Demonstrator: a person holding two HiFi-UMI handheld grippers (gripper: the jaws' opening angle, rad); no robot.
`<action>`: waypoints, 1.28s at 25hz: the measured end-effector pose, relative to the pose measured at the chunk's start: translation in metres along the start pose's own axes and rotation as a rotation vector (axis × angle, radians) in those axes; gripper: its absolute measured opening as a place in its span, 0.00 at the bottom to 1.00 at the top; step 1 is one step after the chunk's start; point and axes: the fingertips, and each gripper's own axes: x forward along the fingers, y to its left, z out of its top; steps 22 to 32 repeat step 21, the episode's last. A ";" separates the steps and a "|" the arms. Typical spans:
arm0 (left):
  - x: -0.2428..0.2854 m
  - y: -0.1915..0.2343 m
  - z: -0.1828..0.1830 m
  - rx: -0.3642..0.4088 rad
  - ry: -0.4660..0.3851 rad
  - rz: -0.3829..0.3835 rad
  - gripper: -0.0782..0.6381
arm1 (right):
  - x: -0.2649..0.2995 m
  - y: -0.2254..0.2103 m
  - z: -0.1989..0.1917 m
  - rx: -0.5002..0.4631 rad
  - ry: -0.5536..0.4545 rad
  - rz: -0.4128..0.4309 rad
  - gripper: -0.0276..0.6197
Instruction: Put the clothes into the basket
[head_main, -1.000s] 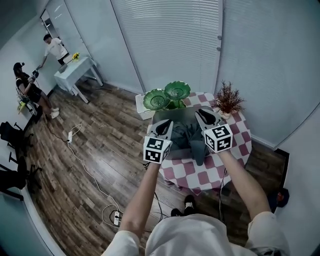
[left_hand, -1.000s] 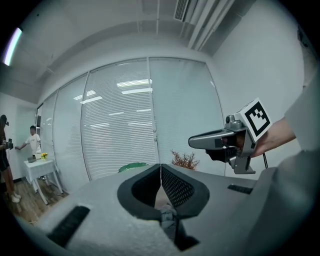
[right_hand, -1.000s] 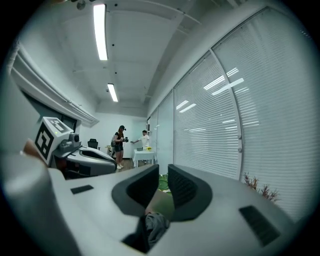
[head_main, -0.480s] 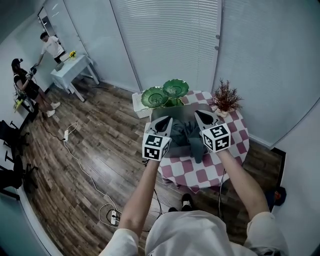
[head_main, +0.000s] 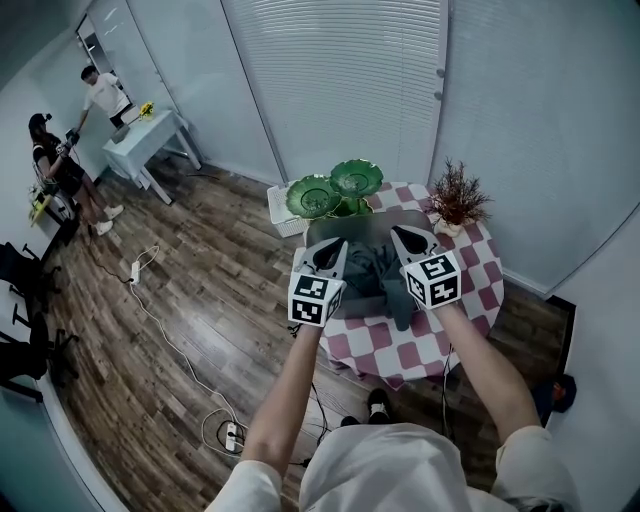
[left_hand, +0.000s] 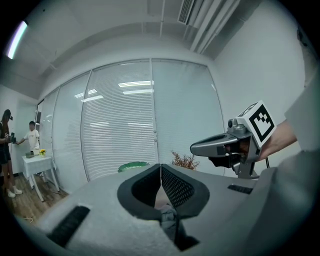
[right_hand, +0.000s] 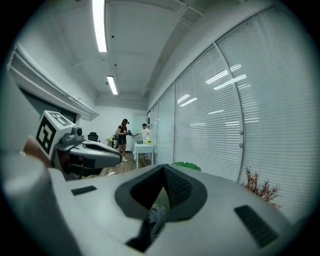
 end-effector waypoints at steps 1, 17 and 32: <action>0.000 0.000 0.001 0.001 -0.001 0.002 0.13 | 0.001 0.000 0.000 -0.003 0.002 0.003 0.07; -0.004 -0.001 0.000 0.019 -0.008 0.000 0.13 | 0.003 0.016 -0.008 -0.037 0.020 0.047 0.07; -0.003 -0.004 -0.003 0.023 -0.005 -0.002 0.13 | 0.002 0.015 -0.010 -0.042 0.019 0.054 0.07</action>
